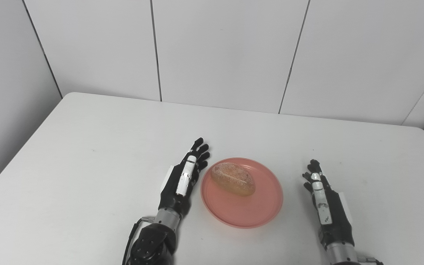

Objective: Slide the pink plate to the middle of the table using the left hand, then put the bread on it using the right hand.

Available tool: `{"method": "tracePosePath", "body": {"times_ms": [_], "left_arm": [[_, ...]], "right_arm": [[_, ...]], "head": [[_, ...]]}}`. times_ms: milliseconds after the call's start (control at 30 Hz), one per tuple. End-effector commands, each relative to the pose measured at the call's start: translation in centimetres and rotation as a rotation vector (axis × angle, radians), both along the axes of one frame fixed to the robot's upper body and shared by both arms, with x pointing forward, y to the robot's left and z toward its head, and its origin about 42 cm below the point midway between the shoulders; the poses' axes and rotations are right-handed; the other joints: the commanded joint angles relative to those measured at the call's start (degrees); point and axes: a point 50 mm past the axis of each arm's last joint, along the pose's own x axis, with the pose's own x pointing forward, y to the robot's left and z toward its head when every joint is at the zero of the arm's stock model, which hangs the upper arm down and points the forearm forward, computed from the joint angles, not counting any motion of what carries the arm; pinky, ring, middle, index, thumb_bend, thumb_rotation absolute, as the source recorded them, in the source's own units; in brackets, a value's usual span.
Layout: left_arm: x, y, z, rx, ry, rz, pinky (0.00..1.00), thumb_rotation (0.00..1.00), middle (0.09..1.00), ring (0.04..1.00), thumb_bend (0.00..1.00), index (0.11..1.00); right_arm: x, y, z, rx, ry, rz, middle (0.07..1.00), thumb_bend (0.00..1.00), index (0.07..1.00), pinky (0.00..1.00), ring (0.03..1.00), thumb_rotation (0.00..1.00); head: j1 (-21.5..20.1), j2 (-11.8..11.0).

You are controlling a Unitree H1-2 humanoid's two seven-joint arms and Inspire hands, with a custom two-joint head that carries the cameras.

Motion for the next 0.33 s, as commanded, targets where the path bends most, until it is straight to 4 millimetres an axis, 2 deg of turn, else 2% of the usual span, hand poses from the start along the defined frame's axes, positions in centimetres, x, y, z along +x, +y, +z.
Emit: {"method": "tracePosePath", "body": {"times_ms": [0,300], "left_arm": [[-0.80,0.82,-2.35,0.012,0.083,0.024,0.97,0.94,0.953,0.951,0.36,0.939],[-0.44,0.92,-3.07,0.013,0.083,0.024,0.98,0.94,0.957,0.956,0.37,0.944]], "right_arm": [[0.12,0.25,0.77,0.012,-0.079,0.019,0.960,0.32,0.956,0.93,0.939,1.00],[0.26,0.29,-0.14,0.049,-0.078,0.031,0.966,0.31,0.963,0.94,0.950,1.00]], "head": [[0.0,0.0],[0.3,-0.4]]}}
